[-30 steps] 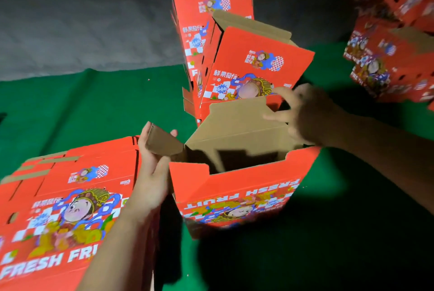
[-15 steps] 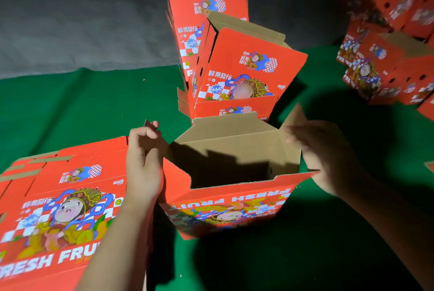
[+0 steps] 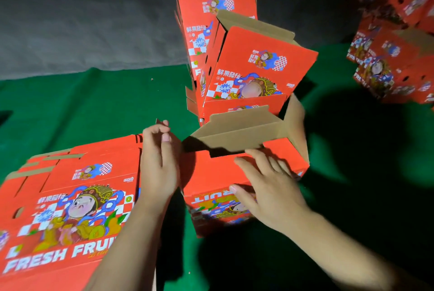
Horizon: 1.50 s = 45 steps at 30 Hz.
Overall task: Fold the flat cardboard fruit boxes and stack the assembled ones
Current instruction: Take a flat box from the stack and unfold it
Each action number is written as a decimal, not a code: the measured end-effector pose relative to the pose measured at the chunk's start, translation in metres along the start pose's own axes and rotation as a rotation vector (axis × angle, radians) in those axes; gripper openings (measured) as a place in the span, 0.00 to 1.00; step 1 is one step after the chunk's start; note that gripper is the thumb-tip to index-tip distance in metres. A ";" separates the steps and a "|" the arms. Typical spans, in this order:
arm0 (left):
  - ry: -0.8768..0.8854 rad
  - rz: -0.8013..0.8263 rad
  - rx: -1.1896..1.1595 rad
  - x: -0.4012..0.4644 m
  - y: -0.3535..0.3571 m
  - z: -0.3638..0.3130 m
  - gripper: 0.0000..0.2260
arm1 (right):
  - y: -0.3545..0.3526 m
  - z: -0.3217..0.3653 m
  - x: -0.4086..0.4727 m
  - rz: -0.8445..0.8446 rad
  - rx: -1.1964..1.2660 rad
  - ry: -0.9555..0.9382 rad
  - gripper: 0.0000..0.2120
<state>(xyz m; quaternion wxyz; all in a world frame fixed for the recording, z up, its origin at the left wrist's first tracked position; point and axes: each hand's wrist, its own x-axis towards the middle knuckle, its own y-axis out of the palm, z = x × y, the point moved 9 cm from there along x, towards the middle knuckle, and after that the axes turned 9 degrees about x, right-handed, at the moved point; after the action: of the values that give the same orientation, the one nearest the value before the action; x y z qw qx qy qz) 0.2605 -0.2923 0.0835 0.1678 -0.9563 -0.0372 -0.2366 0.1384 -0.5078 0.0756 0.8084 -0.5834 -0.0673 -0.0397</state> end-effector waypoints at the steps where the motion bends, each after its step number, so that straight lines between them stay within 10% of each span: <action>1: 0.013 0.004 0.075 0.000 -0.001 0.001 0.10 | 0.004 0.004 0.002 0.014 -0.039 -0.019 0.32; 5: 0.182 0.187 0.219 -0.008 0.017 -0.029 0.29 | -0.001 -0.007 0.021 0.023 0.066 0.029 0.33; 12: 0.302 0.429 0.586 -0.042 0.057 -0.050 0.22 | 0.010 -0.045 0.050 0.018 0.160 0.227 0.33; 19: 0.112 0.555 0.891 -0.031 0.066 -0.018 0.32 | -0.057 -0.069 0.016 -0.631 0.187 0.403 0.43; 26: -0.054 0.367 0.721 -0.005 0.061 -0.010 0.19 | -0.021 -0.074 0.005 -0.430 0.339 0.194 0.31; 29: -0.075 0.287 0.499 0.001 0.055 -0.012 0.29 | -0.027 -0.076 0.003 -0.438 0.119 0.177 0.22; 35: 0.049 0.372 0.462 -0.007 0.059 -0.019 0.23 | -0.047 -0.111 0.056 -0.355 0.644 0.290 0.30; 38: 0.013 0.519 0.844 -0.006 0.073 -0.004 0.37 | 0.002 -0.110 0.068 0.123 0.365 0.317 0.43; 42: -0.028 0.565 1.135 -0.006 0.085 0.003 0.41 | 0.003 -0.117 0.070 0.043 0.064 0.436 0.48; 45: -0.103 0.413 0.708 0.005 0.074 0.005 0.35 | 0.003 -0.110 0.073 0.030 0.035 0.401 0.49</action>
<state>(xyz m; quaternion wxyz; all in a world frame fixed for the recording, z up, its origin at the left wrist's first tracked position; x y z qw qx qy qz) 0.2780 -0.3604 0.0596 0.5283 -0.8374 0.0680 -0.1222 0.2179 -0.6098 0.0496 0.8160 -0.5508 0.1031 -0.1420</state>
